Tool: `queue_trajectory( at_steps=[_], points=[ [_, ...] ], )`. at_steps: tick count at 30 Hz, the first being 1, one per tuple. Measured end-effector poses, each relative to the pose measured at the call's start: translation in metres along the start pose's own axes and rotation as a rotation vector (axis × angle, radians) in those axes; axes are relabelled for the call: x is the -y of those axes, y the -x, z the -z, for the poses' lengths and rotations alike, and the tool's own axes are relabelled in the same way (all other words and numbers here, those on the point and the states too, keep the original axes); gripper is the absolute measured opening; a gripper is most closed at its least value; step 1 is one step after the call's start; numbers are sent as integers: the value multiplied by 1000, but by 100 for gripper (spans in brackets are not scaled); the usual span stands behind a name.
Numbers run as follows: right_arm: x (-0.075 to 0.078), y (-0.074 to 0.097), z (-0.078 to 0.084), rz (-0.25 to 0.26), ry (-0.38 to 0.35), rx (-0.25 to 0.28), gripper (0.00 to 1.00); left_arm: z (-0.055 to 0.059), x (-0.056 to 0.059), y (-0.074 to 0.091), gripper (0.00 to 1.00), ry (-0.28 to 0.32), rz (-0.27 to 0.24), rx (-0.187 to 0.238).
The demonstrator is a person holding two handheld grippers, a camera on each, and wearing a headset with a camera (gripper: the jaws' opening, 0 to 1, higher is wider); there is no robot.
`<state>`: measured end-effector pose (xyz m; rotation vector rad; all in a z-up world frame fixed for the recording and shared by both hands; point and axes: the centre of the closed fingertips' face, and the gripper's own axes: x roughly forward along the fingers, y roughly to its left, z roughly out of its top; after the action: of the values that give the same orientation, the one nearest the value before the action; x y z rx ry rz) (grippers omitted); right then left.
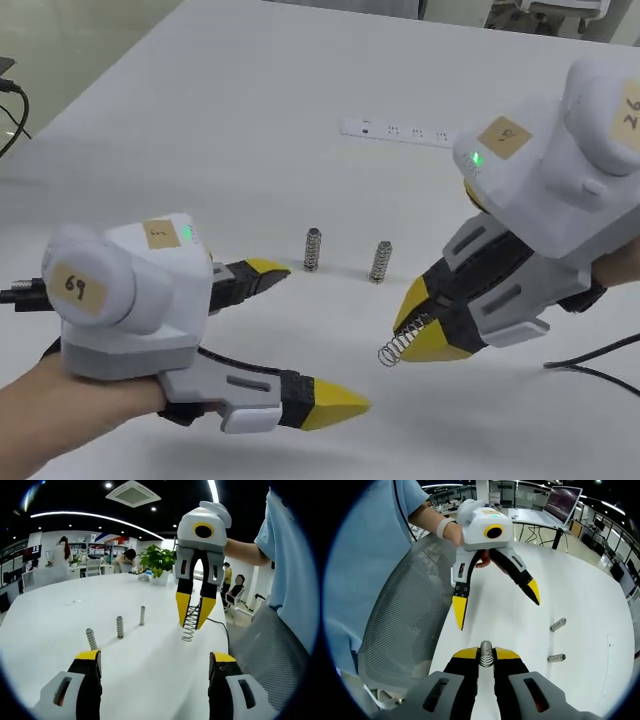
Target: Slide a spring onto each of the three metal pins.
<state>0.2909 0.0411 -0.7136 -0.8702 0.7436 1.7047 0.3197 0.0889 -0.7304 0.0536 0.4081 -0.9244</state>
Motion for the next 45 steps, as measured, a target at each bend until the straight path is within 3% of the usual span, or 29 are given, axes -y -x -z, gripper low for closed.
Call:
queue_trajectory(
  at_steps=[4,17,32,40,41,45],
  points=[
    [1,3,2,8,-6,0,8,3,-5,1,98,21,-19,-8],
    [12,13,15,45,-32,-9,8,9,-14,2,98,37,-42,-27],
    [70,49,42,155,-39,-109,8,13,-20,5,98,35,-56,-39],
    [98,64,61,208,-3,-226,8,15,-24,10,98,38,-72,-42],
    [101,65,65,212,2,-250,8,15,-24,10,98,39,-71,-41],
    [104,65,69,201,-13,-254,8,17,-26,11,98,43,-74,-45]
  ],
)
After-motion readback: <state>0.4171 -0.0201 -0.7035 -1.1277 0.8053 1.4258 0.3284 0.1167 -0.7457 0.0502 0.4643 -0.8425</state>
